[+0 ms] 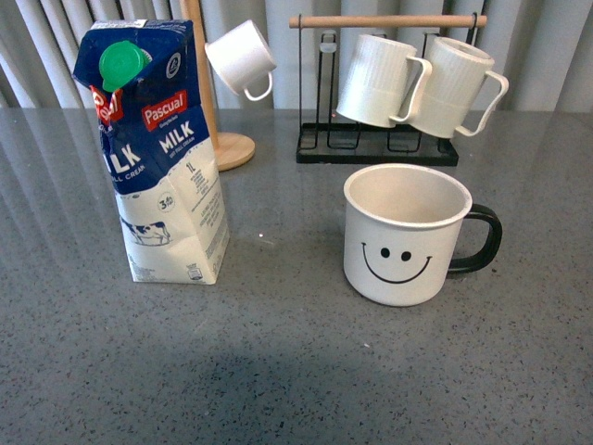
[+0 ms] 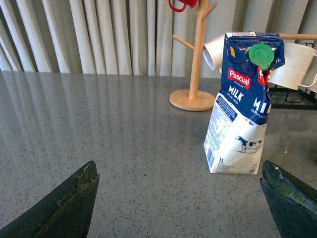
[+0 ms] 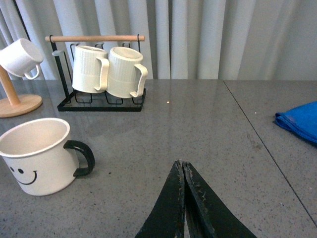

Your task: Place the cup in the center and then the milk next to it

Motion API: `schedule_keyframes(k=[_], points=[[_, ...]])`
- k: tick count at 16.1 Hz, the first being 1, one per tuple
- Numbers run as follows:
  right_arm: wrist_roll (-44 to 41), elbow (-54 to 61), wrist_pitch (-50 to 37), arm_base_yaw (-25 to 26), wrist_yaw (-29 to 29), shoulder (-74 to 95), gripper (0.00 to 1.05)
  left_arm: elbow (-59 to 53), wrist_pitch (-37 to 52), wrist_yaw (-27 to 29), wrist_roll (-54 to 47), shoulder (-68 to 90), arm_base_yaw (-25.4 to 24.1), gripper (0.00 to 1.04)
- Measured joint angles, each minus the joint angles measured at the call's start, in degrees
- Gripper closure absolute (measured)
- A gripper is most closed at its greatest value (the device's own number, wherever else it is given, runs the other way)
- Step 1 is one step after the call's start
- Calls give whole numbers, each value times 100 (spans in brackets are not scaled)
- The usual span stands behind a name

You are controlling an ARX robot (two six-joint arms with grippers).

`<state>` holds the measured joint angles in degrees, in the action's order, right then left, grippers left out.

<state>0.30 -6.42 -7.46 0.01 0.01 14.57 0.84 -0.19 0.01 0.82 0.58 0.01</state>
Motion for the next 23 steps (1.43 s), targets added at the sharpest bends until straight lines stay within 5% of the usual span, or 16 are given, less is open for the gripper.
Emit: schedule_keyframes(k=[3,23], points=[[0,365,839,0,0,-1180,103,0,0,2,0,0,0,7],[-11,566,772,0,0,-1432,103,0,0,-2,0,0,0,7]])
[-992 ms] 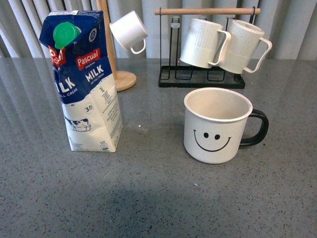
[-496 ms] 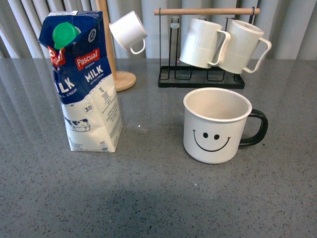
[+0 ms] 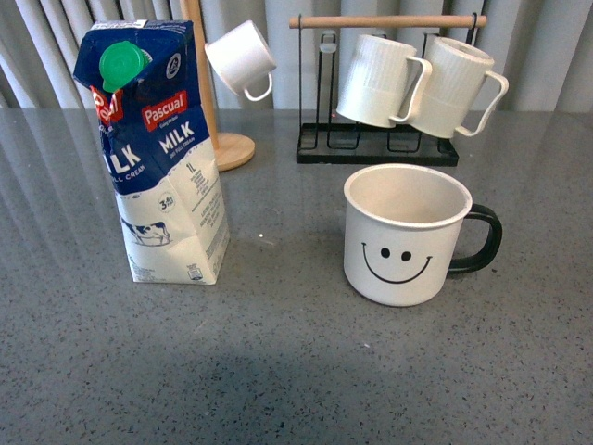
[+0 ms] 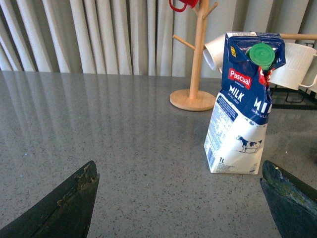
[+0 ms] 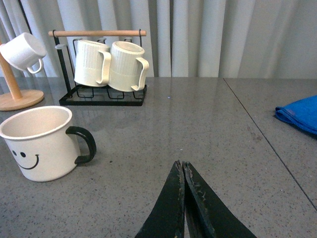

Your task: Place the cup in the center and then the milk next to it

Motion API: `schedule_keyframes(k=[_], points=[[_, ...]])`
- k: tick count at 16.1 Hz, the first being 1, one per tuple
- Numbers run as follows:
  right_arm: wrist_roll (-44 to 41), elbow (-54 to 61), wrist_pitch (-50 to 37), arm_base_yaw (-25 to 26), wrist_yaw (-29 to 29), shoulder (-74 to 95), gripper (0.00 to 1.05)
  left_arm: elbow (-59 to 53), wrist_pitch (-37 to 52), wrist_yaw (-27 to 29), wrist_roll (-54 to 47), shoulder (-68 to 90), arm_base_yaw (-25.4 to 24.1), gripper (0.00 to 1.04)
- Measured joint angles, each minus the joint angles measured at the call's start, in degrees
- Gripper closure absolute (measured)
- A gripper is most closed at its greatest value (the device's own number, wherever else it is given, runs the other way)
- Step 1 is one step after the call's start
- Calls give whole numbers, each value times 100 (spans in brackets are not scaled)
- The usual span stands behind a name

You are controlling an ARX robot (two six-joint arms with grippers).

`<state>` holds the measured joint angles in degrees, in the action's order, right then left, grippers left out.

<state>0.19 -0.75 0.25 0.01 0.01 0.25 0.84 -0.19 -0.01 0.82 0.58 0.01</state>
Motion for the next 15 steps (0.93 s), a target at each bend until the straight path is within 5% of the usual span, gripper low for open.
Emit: schedule_keyframes(k=[5,6,8,9,15], points=[[0,0,0,0,0,0,103,0,0,0,-2,0,0,7],[-2,0,0,0,0,0,90,0,0,2,0,0,0,7],[-2,0,0,0,0,0,17,0,0,2,-2,0,0,7],[0,0,0,0,0,0,7,0,0,2,0,0,0,7],[0,0,0,0,0,0,7,0,0,0,-2,2,0,7]])
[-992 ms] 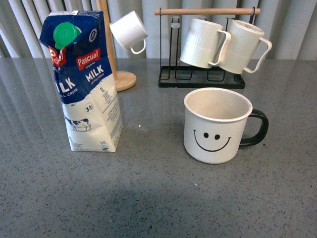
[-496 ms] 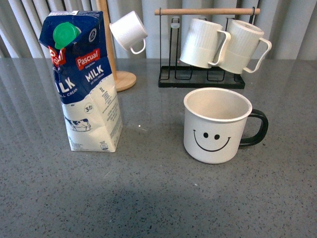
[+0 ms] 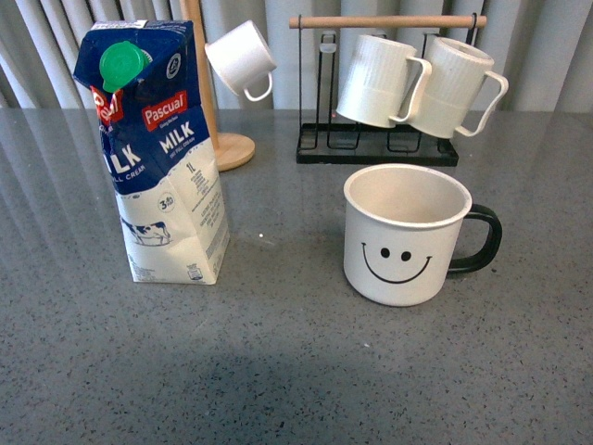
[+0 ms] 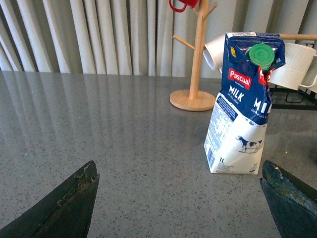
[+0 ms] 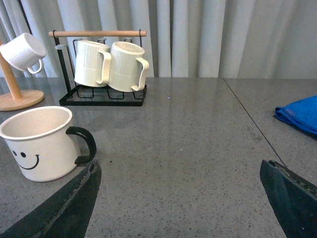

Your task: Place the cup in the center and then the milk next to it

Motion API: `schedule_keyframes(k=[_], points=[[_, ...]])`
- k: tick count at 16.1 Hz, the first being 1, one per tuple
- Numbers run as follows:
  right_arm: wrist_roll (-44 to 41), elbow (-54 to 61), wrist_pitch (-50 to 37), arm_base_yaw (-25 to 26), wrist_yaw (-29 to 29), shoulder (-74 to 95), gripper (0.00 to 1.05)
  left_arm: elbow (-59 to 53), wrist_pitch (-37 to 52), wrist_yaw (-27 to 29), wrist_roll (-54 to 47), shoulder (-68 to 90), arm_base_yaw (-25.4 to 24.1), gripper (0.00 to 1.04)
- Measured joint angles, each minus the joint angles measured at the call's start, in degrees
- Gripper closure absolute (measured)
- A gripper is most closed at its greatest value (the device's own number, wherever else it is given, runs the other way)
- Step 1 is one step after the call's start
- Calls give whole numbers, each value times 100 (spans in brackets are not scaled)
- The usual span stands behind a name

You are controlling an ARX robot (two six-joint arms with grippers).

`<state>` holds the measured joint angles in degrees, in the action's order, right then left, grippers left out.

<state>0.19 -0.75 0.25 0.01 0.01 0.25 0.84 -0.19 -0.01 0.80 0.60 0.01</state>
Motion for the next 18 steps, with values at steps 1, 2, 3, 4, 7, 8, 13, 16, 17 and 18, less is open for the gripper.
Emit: schedule_keyframes(k=[1,2,3,4,7,8,13,16,17,18], points=[[0,0,0,0,0,0,7,26,-168,46,28,26,15,7],[-2,0,0,0,0,0,7,343,-1001,319,190,452,203,7],[2,0,-2,0,0,0,7,516,-1178,352,236,737,328,7],[-2,0,-2,0,0,0,7,597,-1097,348,295,837,417,7],[-2,0,-2,0,0,0,7,1038,-332,433,433,1373,820,7],[-2,0,-4,0,0,0,7,1178,39,470,444,1705,975,7],[-2,0,-2,0,0,0,7,3589,2870,-28,581,7593,1598,7],[-2,0,-2,0,0,0,7,3869,3174,7,605,8203,1523,7],[-2,0,-2,0,0,0,7,3912,3318,48,603,8347,1504,7],[-2,0,-2,0,0,0,7,3952,3397,42,614,8472,1471,7]])
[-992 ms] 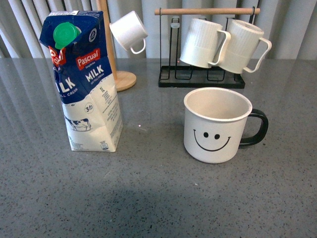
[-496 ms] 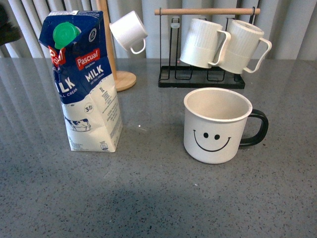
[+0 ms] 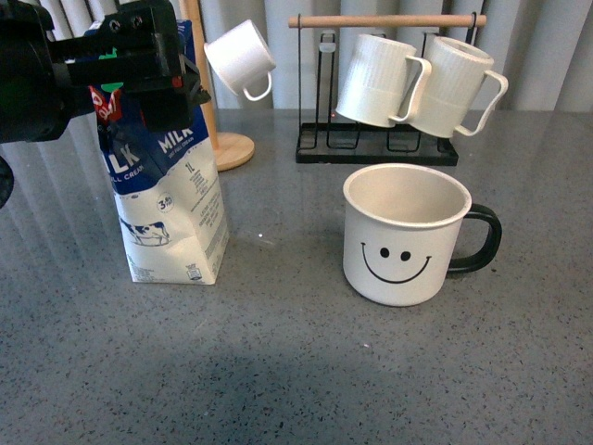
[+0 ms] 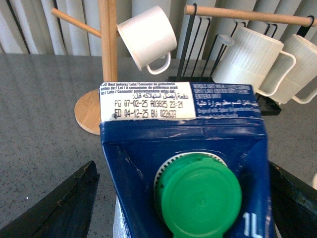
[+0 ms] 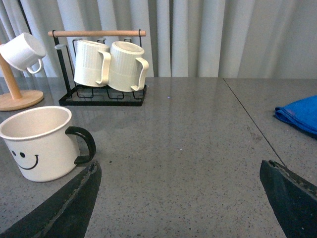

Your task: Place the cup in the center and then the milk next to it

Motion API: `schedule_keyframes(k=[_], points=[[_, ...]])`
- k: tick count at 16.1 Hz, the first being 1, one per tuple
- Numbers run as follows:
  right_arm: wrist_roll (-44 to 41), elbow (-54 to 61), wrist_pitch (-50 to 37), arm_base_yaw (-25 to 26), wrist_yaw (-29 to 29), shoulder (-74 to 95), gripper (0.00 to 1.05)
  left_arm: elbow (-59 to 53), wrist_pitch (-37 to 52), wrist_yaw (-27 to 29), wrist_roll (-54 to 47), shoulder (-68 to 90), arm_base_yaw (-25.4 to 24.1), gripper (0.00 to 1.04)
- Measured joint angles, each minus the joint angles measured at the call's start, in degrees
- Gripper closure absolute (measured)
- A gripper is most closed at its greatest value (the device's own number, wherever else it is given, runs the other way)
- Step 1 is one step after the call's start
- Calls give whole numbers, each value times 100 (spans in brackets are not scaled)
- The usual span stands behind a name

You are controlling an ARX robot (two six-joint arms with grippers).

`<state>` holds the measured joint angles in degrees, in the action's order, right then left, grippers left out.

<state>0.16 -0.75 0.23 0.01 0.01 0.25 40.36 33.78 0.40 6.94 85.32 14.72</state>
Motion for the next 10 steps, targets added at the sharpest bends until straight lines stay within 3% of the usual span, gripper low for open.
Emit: schedule_keyframes(k=[2,5,10], points=[[0,0,0,0,0,0,7,70,94,107,-11,195,-7,15],[0,0,0,0,0,0,7,74,247,105,-35,293,-31,45],[0,0,2,0,0,0,7,37,256,240,-140,260,35,80]])
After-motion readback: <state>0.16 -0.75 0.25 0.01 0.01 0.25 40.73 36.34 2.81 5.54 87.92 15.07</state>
